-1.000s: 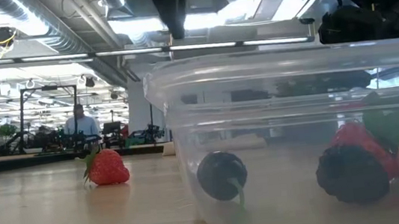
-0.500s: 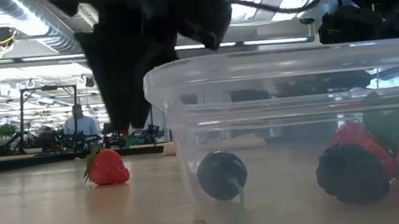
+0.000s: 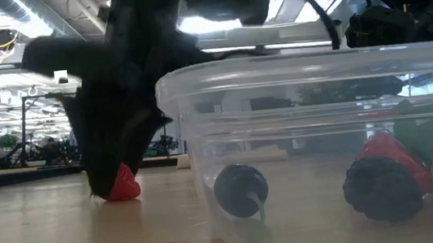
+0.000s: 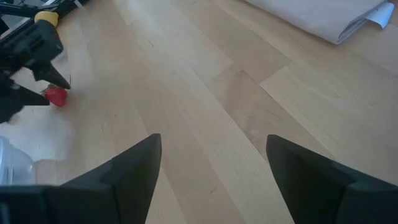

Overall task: Pick and placing Produce into tupperware
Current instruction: Put the top strawberry into the transparent container

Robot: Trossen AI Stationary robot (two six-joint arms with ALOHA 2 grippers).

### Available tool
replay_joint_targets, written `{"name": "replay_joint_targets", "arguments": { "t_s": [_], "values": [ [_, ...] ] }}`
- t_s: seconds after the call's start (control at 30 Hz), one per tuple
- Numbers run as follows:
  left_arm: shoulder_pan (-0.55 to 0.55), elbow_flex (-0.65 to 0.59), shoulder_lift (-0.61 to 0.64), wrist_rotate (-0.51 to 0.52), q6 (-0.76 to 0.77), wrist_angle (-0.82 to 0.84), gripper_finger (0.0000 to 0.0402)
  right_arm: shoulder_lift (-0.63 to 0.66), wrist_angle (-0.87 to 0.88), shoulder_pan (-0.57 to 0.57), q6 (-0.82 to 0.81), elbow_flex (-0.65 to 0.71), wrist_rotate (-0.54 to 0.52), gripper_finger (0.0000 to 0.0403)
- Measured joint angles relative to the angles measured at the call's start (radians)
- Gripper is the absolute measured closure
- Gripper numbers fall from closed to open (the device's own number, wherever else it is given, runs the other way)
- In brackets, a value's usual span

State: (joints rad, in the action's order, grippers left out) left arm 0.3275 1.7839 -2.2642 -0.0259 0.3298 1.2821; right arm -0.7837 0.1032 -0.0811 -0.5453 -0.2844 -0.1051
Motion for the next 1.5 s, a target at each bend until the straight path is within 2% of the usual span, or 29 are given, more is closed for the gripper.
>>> {"name": "replay_joint_targets", "arguments": {
  "t_s": [0.17,0.5,0.77,1.0,1.3,1.37,1.5],
  "values": [
    [0.000,-0.046,0.004,-0.005,-0.001,-0.030,0.0203,0.000,-0.001,0.000,-0.002,0.000,0.000,0.0111],
    [0.000,-0.048,0.005,-0.025,-0.027,-0.061,0.0264,0.000,-0.001,0.000,-0.003,0.000,-0.001,0.0111],
    [-0.001,-0.048,0.003,-0.026,-0.026,-0.062,0.0256,0.000,-0.001,0.000,-0.003,0.000,-0.001,0.0111],
    [-0.002,-0.011,0.006,-0.034,-0.039,-0.034,0.0269,0.000,-0.001,0.000,-0.002,0.000,-0.001,0.0111],
    [-0.026,0.111,0.166,-0.008,-0.026,-0.032,0.0261,0.000,-0.008,0.000,-0.001,0.000,-0.001,0.0111],
    [-0.031,0.132,0.214,0.005,-0.018,-0.077,0.0267,0.000,-0.010,0.000,0.000,0.000,0.000,0.0111],
    [-0.031,0.147,0.260,0.005,-0.023,-0.276,0.0269,0.000,-0.015,0.000,-0.002,0.000,0.000,0.0111]
  ]
}}
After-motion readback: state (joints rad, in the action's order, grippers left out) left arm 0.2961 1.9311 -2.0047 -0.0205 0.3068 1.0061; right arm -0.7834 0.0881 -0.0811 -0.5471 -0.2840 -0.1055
